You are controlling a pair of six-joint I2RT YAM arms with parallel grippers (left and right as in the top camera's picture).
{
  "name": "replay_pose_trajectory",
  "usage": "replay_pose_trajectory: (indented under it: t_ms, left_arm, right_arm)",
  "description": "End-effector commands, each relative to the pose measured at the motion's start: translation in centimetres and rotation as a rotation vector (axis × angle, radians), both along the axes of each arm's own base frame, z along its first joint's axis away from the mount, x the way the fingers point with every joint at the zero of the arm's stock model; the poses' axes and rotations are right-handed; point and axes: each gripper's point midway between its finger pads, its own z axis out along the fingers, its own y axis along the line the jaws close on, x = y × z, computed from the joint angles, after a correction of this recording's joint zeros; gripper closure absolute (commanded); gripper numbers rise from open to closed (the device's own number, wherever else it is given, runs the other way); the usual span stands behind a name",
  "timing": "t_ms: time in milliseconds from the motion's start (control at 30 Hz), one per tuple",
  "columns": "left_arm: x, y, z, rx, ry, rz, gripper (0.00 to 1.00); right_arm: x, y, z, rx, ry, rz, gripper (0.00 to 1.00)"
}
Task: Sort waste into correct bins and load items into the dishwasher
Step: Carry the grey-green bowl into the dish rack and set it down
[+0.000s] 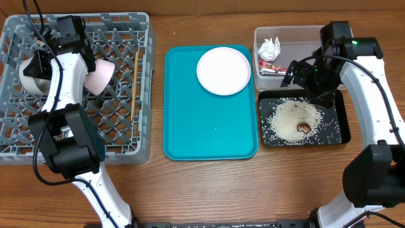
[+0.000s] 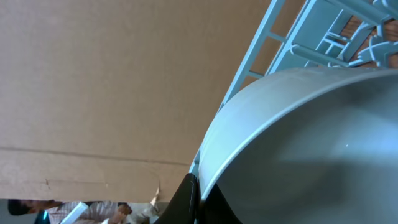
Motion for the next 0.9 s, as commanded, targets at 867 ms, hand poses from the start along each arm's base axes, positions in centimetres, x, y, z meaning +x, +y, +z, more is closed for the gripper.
replay_pose_trajectory:
  t_ms: [867]
  left_arm:
    - [1.1, -3.0, -3.4, -0.023, 0.027, -0.062, 0.73]
  right_arm:
    - [0.1, 0.2, 0.3, 0.009, -0.012, 0.004, 0.0]
